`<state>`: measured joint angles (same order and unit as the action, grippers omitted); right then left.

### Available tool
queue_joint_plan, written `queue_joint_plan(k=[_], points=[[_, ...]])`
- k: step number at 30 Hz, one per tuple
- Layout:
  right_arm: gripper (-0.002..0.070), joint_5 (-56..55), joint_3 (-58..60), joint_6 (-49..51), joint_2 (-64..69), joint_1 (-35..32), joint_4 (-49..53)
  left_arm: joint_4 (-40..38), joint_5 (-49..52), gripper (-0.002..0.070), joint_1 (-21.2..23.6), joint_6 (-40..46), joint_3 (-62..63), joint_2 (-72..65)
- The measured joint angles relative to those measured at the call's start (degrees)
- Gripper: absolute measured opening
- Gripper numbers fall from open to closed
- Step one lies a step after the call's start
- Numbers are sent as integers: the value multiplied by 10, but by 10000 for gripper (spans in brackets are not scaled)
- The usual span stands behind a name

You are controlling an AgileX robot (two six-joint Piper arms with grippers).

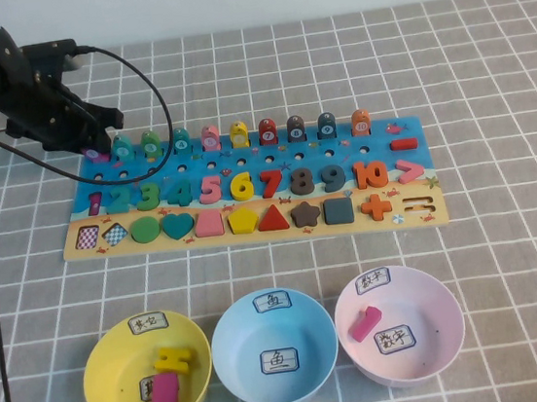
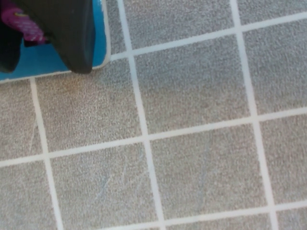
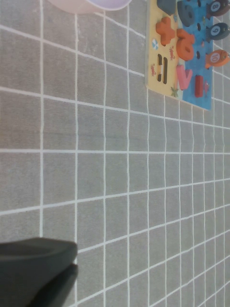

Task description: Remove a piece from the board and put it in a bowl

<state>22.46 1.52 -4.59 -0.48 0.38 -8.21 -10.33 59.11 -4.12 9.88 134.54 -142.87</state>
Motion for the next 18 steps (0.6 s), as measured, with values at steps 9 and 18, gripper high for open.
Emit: queue_joint_plan(k=[9,18], points=[[-17,0,0,0,0,0,0,0,1,188,0,0,0,0],[-17,0,0,0,0,0,0,0,21,188,0,-1,16,0]])
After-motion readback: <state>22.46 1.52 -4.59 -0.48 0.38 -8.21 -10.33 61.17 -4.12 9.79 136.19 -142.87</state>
